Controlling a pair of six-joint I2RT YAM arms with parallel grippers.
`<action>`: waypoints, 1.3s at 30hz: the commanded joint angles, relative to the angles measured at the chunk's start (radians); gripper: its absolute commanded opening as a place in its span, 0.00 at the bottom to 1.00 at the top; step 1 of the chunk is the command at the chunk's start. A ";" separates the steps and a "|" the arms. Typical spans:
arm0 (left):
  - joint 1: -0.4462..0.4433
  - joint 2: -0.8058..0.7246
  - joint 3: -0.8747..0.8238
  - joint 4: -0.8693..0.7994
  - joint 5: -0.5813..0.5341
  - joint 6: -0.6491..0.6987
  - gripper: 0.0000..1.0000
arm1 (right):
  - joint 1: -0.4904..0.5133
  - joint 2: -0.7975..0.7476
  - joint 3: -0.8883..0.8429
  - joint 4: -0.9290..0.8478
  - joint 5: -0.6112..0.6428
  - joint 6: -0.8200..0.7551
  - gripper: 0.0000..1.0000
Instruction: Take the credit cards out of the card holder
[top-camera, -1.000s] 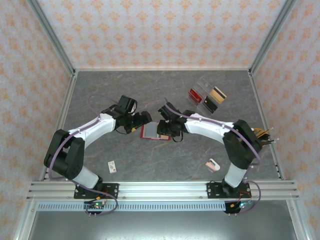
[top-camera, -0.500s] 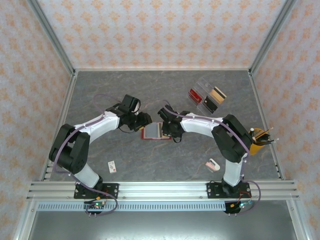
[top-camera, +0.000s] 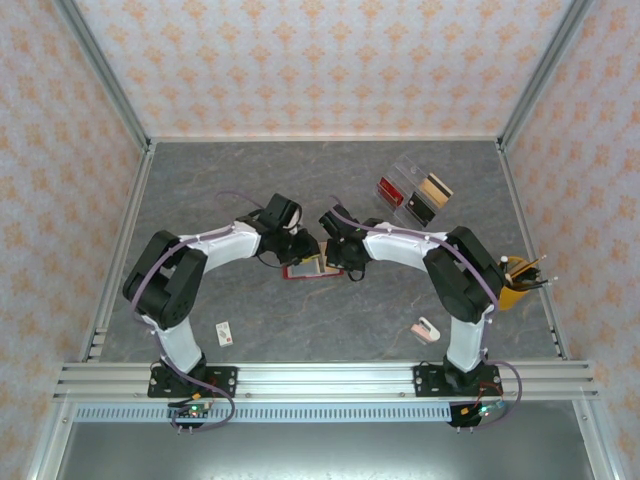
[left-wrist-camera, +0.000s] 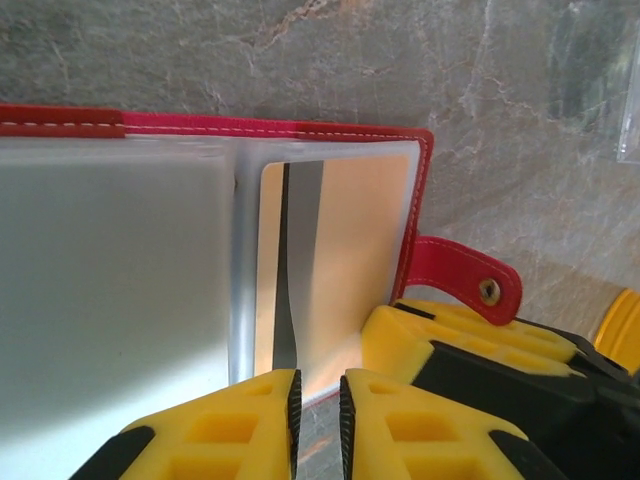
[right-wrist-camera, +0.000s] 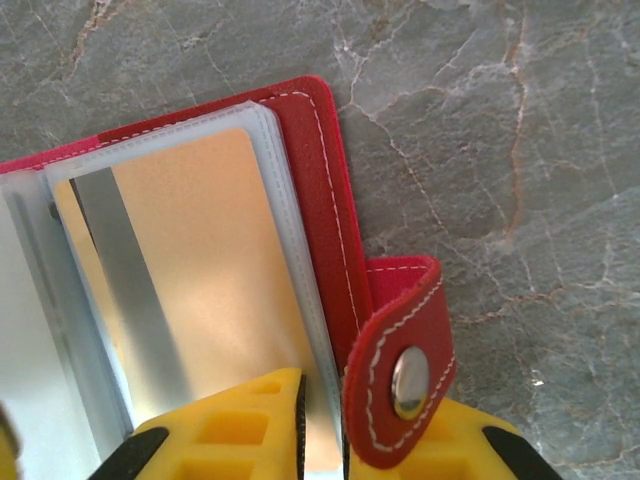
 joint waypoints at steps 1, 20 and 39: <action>-0.001 0.030 0.026 0.031 -0.013 -0.027 0.20 | -0.010 0.026 -0.004 -0.006 0.017 -0.014 0.17; 0.000 0.098 0.057 -0.050 -0.076 -0.002 0.16 | -0.014 0.037 -0.021 0.009 -0.016 -0.019 0.16; -0.003 0.180 0.095 -0.108 -0.036 0.074 0.19 | -0.026 0.053 -0.025 0.044 -0.104 -0.010 0.13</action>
